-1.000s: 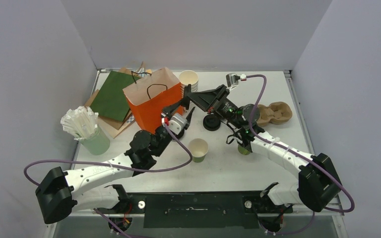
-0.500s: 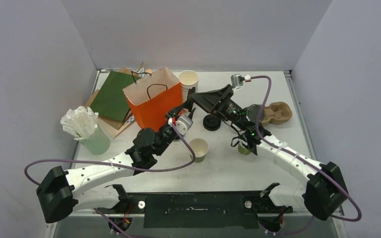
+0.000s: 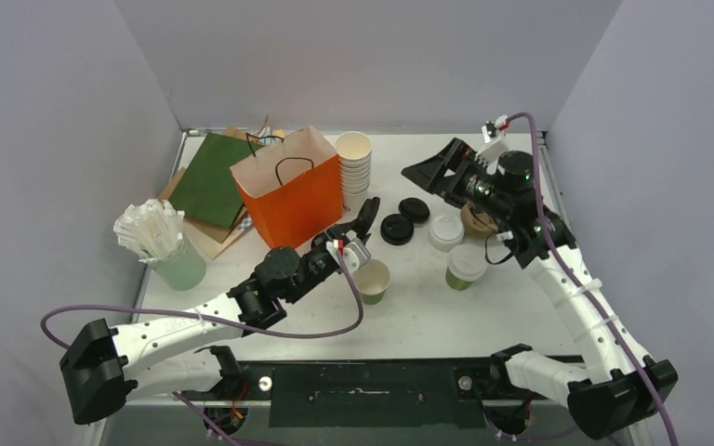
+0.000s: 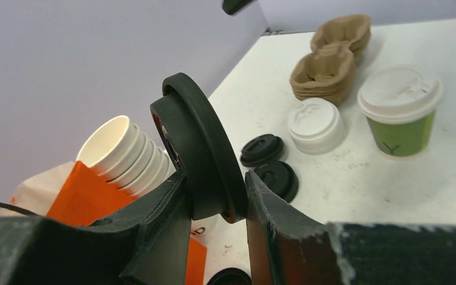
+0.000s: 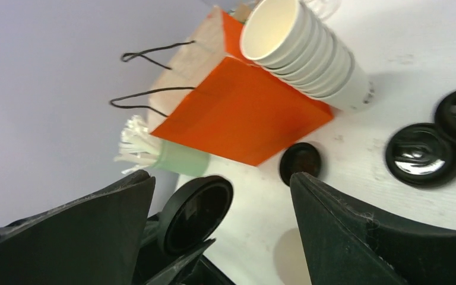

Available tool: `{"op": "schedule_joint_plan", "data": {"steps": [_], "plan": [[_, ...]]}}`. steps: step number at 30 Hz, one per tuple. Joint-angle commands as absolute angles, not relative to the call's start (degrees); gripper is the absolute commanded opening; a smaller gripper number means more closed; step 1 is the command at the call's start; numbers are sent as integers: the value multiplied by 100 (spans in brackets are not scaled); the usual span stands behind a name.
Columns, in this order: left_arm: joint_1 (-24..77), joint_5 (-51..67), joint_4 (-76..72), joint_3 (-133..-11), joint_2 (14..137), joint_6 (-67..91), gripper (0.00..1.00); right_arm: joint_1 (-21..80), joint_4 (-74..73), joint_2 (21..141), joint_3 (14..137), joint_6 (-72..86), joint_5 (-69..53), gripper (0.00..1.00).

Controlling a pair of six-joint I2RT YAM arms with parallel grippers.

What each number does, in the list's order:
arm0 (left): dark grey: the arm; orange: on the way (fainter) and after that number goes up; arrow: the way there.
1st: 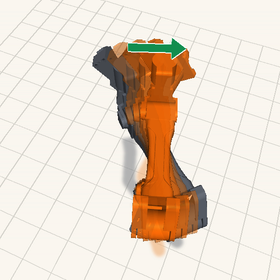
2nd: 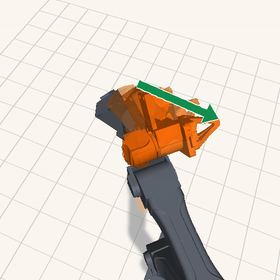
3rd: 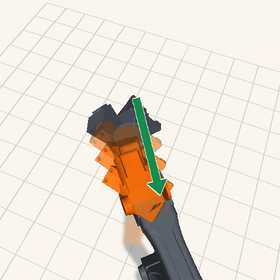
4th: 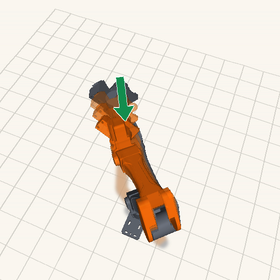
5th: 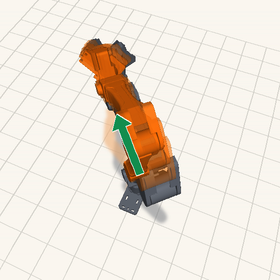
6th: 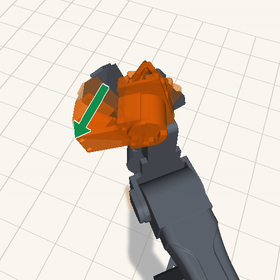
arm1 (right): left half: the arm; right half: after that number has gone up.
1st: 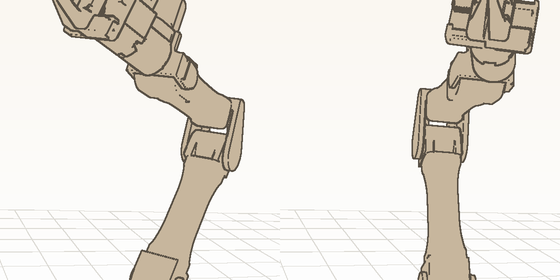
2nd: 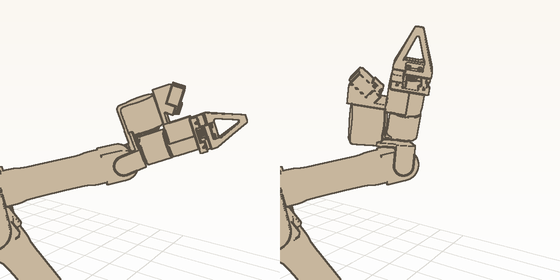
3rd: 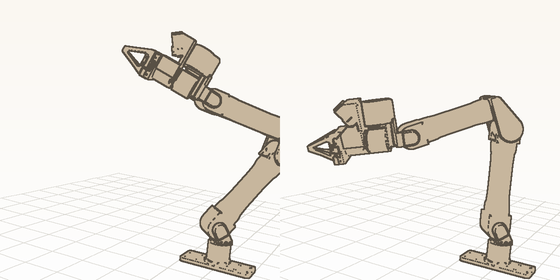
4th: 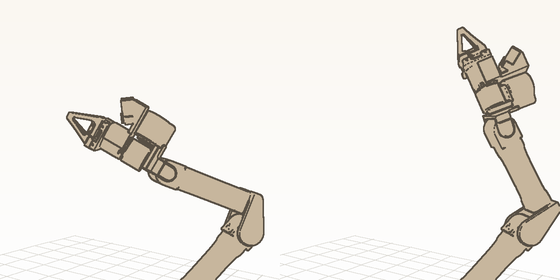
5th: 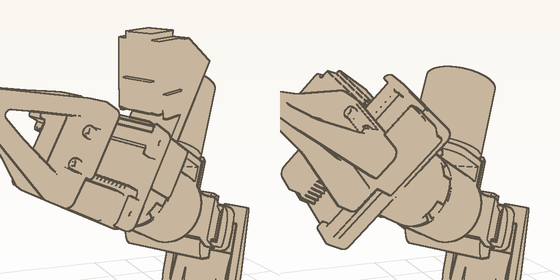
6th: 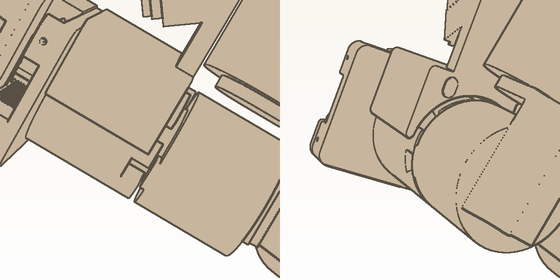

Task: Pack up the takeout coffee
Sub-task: Close the cup lid on the coffee cup.

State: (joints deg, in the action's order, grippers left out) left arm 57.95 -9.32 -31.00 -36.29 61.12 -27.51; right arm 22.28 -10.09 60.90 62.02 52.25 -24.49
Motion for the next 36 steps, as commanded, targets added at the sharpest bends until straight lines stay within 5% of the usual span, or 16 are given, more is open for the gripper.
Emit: {"op": "schedule_joint_plan", "data": {"steps": [1, 18, 28, 36], "plan": [[6035, -703, -2107, -3875, 5919, -2854, 19, 1759, -3660, 6804, 7652, 3875, -3260, 88], [7384, -3552, -1245, -4683, 7407, -5134, 19, 2055, -4927, 7169, 8203, 3969, -2904, 81], [7951, -4654, -1276, -4908, 7699, -6298, 20, 2975, -4918, 7419, 8468, 2629, -2151, 54], [8177, -5497, -1751, -4661, 7924, -7280, 19, 3032, -4925, 7460, 8454, 1987, -2133, 52]]}}
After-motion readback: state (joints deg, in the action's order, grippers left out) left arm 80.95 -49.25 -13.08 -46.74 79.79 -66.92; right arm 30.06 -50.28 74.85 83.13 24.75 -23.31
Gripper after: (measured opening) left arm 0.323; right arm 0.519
